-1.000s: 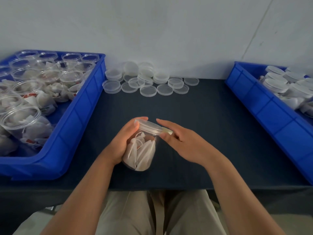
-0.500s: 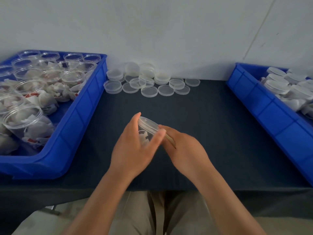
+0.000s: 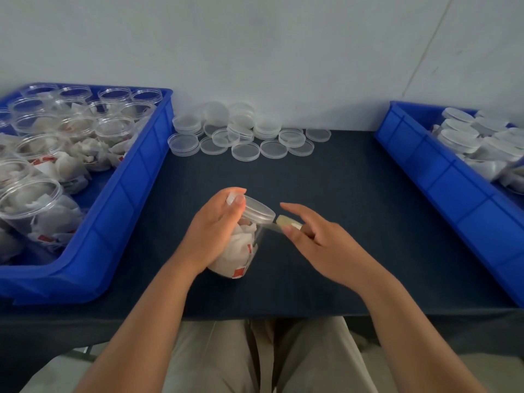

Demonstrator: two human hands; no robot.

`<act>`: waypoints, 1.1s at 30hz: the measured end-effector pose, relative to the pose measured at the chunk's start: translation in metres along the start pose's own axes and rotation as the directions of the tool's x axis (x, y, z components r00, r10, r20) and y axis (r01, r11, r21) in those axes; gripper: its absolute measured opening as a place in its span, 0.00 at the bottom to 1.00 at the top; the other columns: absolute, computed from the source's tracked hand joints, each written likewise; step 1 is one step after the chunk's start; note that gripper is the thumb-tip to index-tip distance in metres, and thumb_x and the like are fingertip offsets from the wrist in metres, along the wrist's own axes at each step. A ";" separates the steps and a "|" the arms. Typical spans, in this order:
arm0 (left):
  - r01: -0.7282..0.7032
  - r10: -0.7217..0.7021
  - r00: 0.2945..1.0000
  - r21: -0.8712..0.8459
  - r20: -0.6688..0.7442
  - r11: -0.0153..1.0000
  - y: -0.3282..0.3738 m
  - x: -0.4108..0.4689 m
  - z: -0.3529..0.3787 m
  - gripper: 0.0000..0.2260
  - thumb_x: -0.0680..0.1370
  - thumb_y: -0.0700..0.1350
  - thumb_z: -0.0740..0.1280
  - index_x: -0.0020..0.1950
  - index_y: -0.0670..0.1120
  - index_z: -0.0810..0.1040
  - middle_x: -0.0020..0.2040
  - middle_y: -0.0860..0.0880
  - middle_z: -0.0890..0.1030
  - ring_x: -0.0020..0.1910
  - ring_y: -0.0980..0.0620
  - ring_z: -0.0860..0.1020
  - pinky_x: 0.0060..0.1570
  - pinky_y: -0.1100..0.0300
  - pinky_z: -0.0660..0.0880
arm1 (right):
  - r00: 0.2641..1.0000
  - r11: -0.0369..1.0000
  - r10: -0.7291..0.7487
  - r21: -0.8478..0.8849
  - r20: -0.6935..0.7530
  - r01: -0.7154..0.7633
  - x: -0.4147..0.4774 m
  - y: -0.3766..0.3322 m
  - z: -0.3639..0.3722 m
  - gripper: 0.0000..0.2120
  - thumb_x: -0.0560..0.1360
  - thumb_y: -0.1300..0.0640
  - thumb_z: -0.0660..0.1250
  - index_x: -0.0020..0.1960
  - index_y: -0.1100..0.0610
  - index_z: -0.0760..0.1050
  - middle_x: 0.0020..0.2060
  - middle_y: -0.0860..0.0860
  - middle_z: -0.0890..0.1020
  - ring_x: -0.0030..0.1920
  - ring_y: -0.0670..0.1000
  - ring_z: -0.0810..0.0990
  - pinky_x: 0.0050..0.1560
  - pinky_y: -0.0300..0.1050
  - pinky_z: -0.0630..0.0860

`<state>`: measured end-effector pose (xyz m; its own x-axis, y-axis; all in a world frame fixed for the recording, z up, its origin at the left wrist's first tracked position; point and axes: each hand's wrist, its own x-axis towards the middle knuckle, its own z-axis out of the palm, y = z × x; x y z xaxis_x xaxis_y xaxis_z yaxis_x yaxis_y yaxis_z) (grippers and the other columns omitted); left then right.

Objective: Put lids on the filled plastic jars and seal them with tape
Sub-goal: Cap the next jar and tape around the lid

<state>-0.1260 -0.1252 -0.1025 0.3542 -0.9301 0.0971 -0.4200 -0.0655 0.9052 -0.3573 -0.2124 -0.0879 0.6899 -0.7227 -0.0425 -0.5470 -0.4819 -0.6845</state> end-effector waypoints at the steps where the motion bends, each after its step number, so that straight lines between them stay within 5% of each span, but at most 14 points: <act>1: 0.002 0.000 0.999 -0.054 0.038 0.999 -0.002 0.001 0.000 0.27 0.78 0.73 0.53 0.69 0.61 0.76 0.60 0.68 0.80 0.60 0.68 0.79 0.57 0.66 0.73 | 1.000 1.000 -0.002 -0.010 -0.005 0.002 0.002 0.001 -0.001 0.22 0.80 0.28 0.53 0.74 0.23 0.57 0.38 0.49 0.82 0.40 0.47 0.82 0.43 0.45 0.81; 4: 0.113 -0.064 0.982 -0.278 0.180 0.954 -0.008 0.004 -0.001 0.25 0.83 0.69 0.55 0.70 0.56 0.78 0.62 0.52 0.85 0.60 0.52 0.84 0.59 0.55 0.80 | 0.999 0.999 -0.042 -0.029 -0.001 0.042 0.009 -0.006 0.004 0.24 0.79 0.25 0.50 0.75 0.22 0.57 0.38 0.35 0.80 0.41 0.38 0.79 0.41 0.42 0.77; 7: 0.240 -0.153 0.958 -0.392 0.241 0.888 -0.008 0.004 -0.004 0.28 0.80 0.67 0.55 0.72 0.52 0.76 0.62 0.47 0.85 0.62 0.46 0.84 0.60 0.53 0.81 | 0.997 0.996 -0.065 -0.059 -0.031 0.063 0.013 -0.016 0.013 0.25 0.80 0.26 0.49 0.76 0.27 0.61 0.45 0.20 0.75 0.47 0.26 0.75 0.43 0.34 0.70; 9: 0.177 -0.140 0.980 -0.296 0.140 0.939 -0.007 0.004 -0.004 0.26 0.80 0.68 0.56 0.70 0.55 0.76 0.61 0.54 0.85 0.60 0.53 0.84 0.64 0.49 0.79 | 0.995 0.995 -0.058 -0.081 -0.076 0.052 0.011 -0.018 0.017 0.23 0.82 0.29 0.50 0.76 0.29 0.63 0.45 0.20 0.76 0.47 0.27 0.76 0.40 0.32 0.70; 11: 0.054 -0.064 0.989 -0.082 -0.132 0.995 -0.006 0.001 -0.003 0.18 0.81 0.66 0.61 0.66 0.59 0.77 0.57 0.66 0.82 0.56 0.65 0.81 0.61 0.53 0.79 | 0.992 0.993 -0.044 -0.111 -0.115 0.031 0.005 -0.020 0.017 0.24 0.81 0.28 0.50 0.75 0.30 0.64 0.43 0.19 0.75 0.45 0.27 0.76 0.37 0.32 0.68; 13: -0.007 0.017 0.960 0.037 -0.281 0.999 -0.001 -0.009 -0.002 0.19 0.80 0.68 0.62 0.66 0.61 0.77 0.55 0.69 0.81 0.54 0.68 0.81 0.56 0.59 0.81 | 0.989 0.991 -0.026 -0.131 -0.146 0.007 0.000 -0.024 0.019 0.25 0.81 0.28 0.50 0.75 0.31 0.65 0.45 0.24 0.79 0.45 0.31 0.78 0.38 0.34 0.72; 15: 0.013 0.017 0.971 0.123 -0.240 0.992 0.006 -0.020 0.007 0.31 0.77 0.76 0.54 0.73 0.61 0.74 0.59 0.66 0.82 0.56 0.68 0.80 0.55 0.60 0.81 | 0.983 0.987 -0.026 -0.161 -0.181 -0.004 -0.004 -0.030 0.024 0.26 0.81 0.29 0.50 0.76 0.33 0.67 0.50 0.33 0.83 0.46 0.38 0.81 0.44 0.38 0.79; 19: 0.107 -0.045 0.967 0.238 -0.251 0.965 0.016 -0.029 0.026 0.50 0.62 0.87 0.55 0.77 0.60 0.63 0.62 0.64 0.75 0.57 0.63 0.76 0.51 0.59 0.74 | 0.971 0.962 -0.077 -0.272 -0.227 0.013 -0.006 -0.037 0.037 0.22 0.84 0.36 0.51 0.77 0.35 0.66 0.42 0.40 0.81 0.38 0.42 0.79 0.34 0.37 0.71; 24: 0.148 -0.132 0.963 0.052 -0.236 0.988 0.009 -0.011 0.011 0.33 0.66 0.78 0.63 0.67 0.65 0.72 0.53 0.67 0.79 0.52 0.68 0.79 0.47 0.63 0.75 | 0.993 0.998 -0.068 0.005 -0.096 0.069 -0.005 -0.028 0.034 0.26 0.82 0.33 0.57 0.78 0.33 0.58 0.38 0.36 0.80 0.36 0.41 0.79 0.32 0.37 0.72; 28: 0.112 -0.095 0.980 0.089 -0.174 0.990 0.008 -0.002 -0.005 0.23 0.71 0.77 0.57 0.55 0.64 0.76 0.51 0.77 0.77 0.51 0.77 0.75 0.43 0.69 0.69 | 0.996 0.996 -0.084 0.033 0.008 0.083 -0.007 -0.015 0.020 0.25 0.82 0.31 0.54 0.77 0.31 0.56 0.37 0.52 0.78 0.36 0.53 0.78 0.36 0.52 0.76; 31: 0.072 -0.069 0.996 0.056 -0.063 0.996 0.002 0.002 -0.017 0.26 0.71 0.78 0.57 0.59 0.64 0.78 0.50 0.73 0.81 0.49 0.71 0.79 0.47 0.65 0.71 | 0.998 0.997 -0.063 -0.032 0.021 0.064 -0.002 -0.003 0.010 0.24 0.81 0.29 0.52 0.76 0.27 0.58 0.35 0.51 0.77 0.38 0.51 0.78 0.40 0.53 0.79; 33: 0.055 -0.052 0.996 -0.048 0.070 0.997 -0.003 0.004 -0.018 0.32 0.71 0.80 0.58 0.63 0.61 0.79 0.49 0.59 0.86 0.45 0.58 0.84 0.50 0.59 0.76 | 0.998 0.997 -0.066 -0.047 0.015 0.066 0.004 0.000 0.007 0.24 0.79 0.27 0.52 0.75 0.24 0.57 0.36 0.46 0.78 0.38 0.47 0.79 0.37 0.47 0.78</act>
<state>-0.1080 -0.1225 -0.0974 0.3162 -0.9485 0.0207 -0.3592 -0.0995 0.9279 -0.3513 -0.2115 -0.0936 0.7315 -0.6818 -0.0085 -0.5218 -0.5517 -0.6506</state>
